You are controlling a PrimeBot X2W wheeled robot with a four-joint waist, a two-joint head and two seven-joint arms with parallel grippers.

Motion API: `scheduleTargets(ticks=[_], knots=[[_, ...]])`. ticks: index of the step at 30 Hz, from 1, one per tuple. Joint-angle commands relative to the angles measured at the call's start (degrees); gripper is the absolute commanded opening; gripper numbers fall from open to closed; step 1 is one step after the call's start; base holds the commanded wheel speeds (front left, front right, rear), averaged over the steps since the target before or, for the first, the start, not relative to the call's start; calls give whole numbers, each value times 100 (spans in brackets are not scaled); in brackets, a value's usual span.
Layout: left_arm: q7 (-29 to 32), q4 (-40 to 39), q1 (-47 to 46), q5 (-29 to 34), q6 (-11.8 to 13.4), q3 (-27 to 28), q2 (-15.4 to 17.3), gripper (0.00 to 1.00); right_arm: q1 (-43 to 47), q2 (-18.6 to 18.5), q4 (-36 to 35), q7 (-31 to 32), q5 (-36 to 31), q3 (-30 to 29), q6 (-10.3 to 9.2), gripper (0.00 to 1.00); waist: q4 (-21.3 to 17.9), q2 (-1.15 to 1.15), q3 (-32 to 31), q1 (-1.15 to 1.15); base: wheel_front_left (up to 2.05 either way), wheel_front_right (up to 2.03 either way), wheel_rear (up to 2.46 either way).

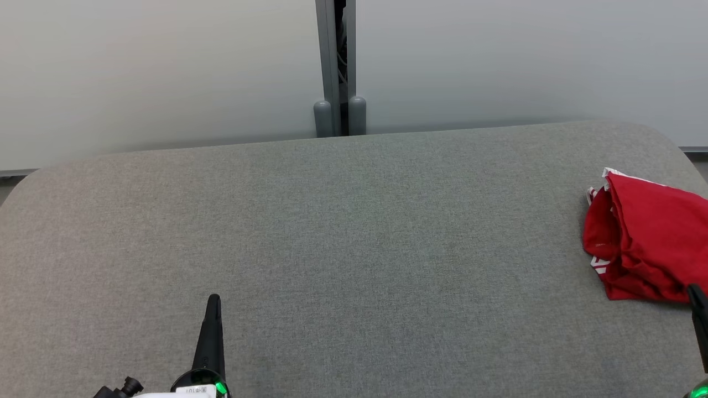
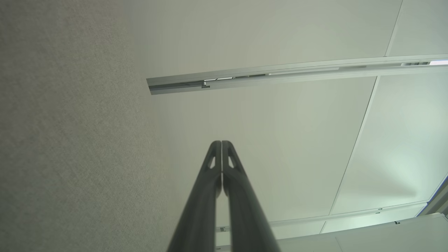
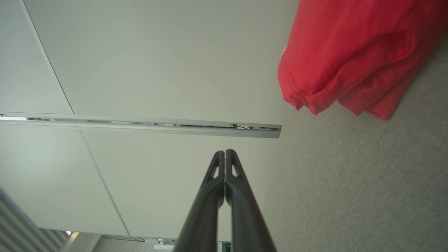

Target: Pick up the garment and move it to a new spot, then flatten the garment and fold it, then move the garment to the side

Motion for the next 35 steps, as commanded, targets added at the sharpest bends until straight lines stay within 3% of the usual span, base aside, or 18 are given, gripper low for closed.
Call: scheduleTargets(ticks=[1,35], knots=[[-5,-21,35,-8,-30,5,8,0,-52,-54,-6,13,24,-11,2,0,0,0,0,0,0,0,0],[-7,-22,35,-8,-30,4,8,0,-50,-54,-6,8,30,-6,2,0,0,0,0,0,0,0,0]])
